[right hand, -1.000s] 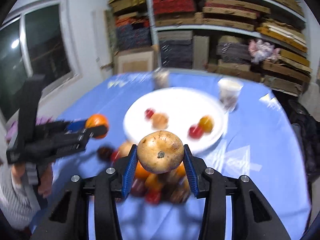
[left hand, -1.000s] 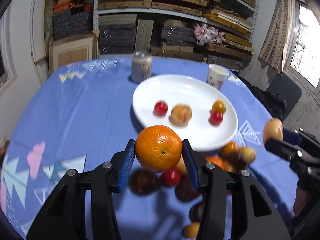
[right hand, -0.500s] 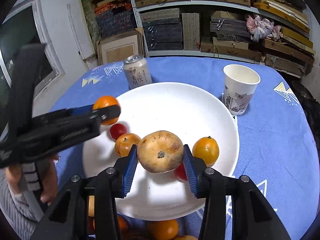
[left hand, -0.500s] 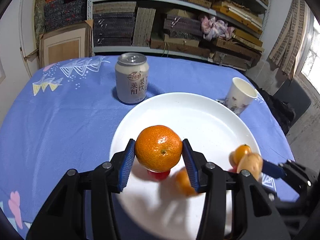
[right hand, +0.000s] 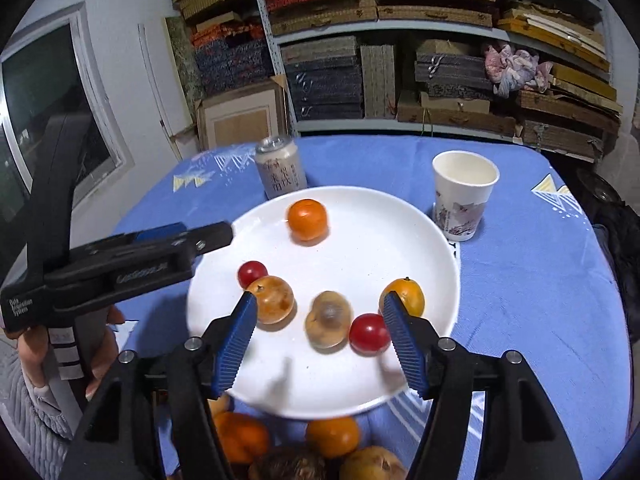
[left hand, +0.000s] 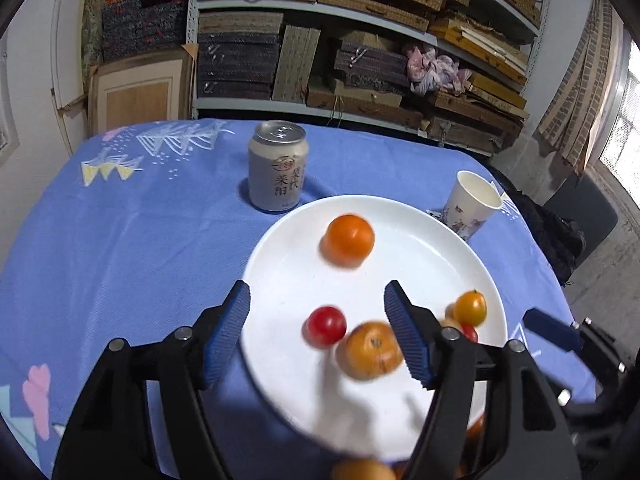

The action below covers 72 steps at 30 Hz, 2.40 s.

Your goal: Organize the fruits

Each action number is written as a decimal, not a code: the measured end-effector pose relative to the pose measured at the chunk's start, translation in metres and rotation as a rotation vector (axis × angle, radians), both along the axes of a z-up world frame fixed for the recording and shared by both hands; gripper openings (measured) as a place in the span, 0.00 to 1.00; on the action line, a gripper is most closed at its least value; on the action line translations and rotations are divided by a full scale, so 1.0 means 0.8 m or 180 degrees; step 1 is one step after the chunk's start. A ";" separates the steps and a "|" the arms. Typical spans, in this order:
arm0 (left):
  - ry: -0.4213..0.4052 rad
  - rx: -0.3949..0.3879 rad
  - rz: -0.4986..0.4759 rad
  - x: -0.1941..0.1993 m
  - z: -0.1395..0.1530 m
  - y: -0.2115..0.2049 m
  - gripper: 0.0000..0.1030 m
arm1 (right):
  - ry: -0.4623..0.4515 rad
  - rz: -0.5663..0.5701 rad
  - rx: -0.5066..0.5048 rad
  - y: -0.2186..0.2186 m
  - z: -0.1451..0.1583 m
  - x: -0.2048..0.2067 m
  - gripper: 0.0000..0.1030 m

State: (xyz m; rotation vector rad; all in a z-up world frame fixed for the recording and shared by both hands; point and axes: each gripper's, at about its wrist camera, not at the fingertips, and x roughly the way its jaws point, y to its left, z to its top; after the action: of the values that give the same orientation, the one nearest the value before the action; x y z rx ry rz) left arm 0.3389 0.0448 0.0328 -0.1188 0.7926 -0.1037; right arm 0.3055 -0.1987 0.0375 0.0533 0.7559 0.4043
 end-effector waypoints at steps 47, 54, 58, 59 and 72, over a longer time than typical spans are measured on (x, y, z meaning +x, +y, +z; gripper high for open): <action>0.0358 0.0337 0.0158 -0.146 -0.104 0.030 0.68 | 0.0016 -0.0228 0.0207 -0.052 -0.049 -0.143 0.76; 0.0407 0.0409 0.0324 -0.142 -0.106 0.035 0.82 | 0.0052 -0.0228 0.0172 -0.050 -0.053 -0.141 0.76; 0.0422 0.0321 0.0586 -0.140 -0.105 0.057 0.82 | 0.0061 -0.0223 0.0143 -0.047 -0.055 -0.141 0.80; 0.0420 0.0321 0.0607 -0.140 -0.105 0.059 0.82 | 0.0057 -0.0225 0.0138 -0.046 -0.055 -0.141 0.81; 0.0348 0.0424 0.0617 -0.152 -0.101 0.058 0.72 | 0.0071 -0.0212 0.0110 -0.044 -0.057 -0.141 0.82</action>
State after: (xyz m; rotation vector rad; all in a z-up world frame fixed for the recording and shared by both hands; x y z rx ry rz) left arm 0.2177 0.0910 -0.0483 -0.0750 0.8904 0.1401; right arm 0.1928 -0.2335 -0.0085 0.1155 0.7672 0.3539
